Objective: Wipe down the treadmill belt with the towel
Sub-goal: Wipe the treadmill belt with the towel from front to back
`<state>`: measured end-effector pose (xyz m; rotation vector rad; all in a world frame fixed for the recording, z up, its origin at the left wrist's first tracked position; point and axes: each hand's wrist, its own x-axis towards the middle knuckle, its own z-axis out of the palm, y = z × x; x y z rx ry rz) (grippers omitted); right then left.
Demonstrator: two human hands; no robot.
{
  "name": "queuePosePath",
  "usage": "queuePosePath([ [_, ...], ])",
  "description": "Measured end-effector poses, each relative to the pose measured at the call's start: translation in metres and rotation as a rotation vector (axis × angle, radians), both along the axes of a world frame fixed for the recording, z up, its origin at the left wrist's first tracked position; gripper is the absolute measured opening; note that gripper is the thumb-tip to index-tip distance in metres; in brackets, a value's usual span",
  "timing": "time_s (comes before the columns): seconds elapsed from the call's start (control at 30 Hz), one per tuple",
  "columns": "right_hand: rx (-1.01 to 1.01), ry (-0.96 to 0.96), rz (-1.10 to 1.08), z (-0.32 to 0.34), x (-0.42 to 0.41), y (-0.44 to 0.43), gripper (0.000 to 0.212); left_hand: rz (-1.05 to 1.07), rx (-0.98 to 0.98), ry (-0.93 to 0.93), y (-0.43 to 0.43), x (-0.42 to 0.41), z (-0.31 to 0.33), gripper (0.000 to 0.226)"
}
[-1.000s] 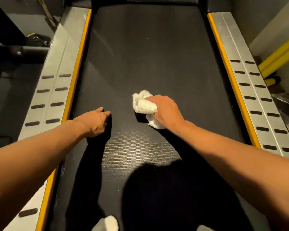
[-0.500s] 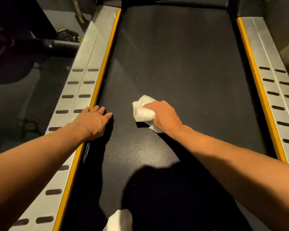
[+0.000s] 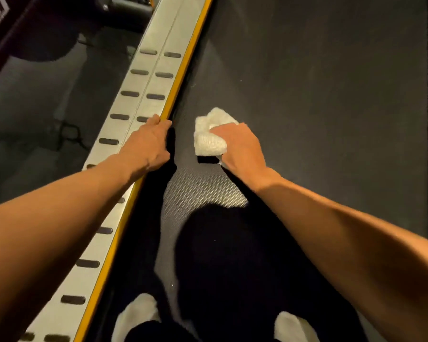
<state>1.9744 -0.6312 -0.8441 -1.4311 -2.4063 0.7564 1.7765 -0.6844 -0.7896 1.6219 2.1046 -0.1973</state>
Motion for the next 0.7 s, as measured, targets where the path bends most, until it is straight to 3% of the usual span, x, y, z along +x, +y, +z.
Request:
queuePosePath([
  [0.17,-0.133,0.002,0.331,-0.003,0.005,-0.035,0.048,-0.065,-0.034,0.032,0.001,-0.003,0.006,0.079],
  [0.27,-0.001,-0.009,0.174,-0.002,-0.013,0.0,0.044,-0.087,-0.017,0.059,-0.001,-0.01,0.011,0.079],
  [0.4,-0.008,-0.016,0.041,0.0,-0.028,0.007,0.055,-0.047,-0.006,-0.022,-0.002,-0.016,0.012,0.076],
  [0.5,-0.082,-0.005,0.185,0.004,-0.027,-0.031,0.055,0.006,0.028,-0.062,-0.004,-0.016,0.011,0.068],
  [0.6,-0.195,0.01,0.414,0.007,-0.023,-0.058,0.039,0.053,0.075,-0.039,-0.004,-0.019,0.006,0.074],
  [0.7,-0.051,0.056,0.321,0.005,-0.027,-0.028,0.049,-0.057,0.111,-0.03,-0.002,-0.027,0.002,0.066],
])
